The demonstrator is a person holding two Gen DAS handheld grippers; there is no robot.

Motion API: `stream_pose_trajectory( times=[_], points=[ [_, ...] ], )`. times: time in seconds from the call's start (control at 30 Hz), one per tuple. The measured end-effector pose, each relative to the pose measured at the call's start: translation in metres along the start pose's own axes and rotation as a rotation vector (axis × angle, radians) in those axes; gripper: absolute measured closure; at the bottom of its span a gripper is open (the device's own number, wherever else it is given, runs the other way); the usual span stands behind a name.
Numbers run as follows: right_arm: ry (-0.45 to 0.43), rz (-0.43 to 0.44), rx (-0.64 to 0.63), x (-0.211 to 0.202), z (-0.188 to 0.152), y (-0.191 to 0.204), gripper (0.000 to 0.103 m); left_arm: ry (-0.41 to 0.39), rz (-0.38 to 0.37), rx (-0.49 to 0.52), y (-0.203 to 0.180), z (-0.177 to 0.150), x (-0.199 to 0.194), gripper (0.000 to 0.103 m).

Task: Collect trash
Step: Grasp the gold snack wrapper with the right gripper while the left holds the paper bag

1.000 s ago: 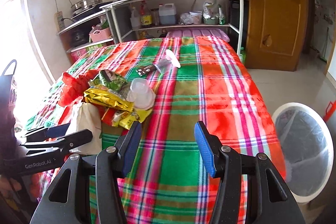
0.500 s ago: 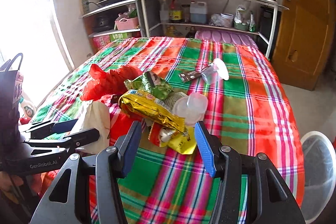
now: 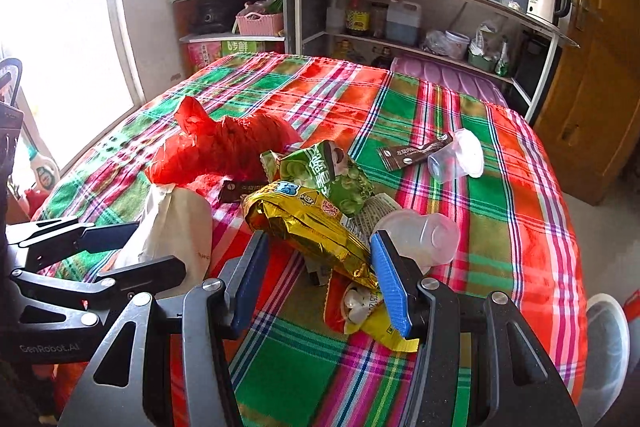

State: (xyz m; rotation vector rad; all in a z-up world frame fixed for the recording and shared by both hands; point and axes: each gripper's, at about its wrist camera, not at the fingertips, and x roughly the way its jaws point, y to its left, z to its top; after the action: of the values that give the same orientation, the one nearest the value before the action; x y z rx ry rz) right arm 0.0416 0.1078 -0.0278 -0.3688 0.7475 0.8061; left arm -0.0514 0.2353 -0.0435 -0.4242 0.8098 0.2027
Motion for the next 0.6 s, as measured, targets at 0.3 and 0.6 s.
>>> stream_pose_trajectory(
  times=[0.3, 0.6],
  points=[
    [-0.016, -0.005, -0.005, -0.003, -0.002, 0.000, 0.082, -0.003, -0.004, 0.005, -0.002, -0.001, -0.003, 0.040],
    [-0.032, 0.016, -0.005, -0.011, -0.005, 0.002, 0.096, -0.013, -0.004, 0.012, -0.007, -0.001, -0.008, 0.040]
  ],
)
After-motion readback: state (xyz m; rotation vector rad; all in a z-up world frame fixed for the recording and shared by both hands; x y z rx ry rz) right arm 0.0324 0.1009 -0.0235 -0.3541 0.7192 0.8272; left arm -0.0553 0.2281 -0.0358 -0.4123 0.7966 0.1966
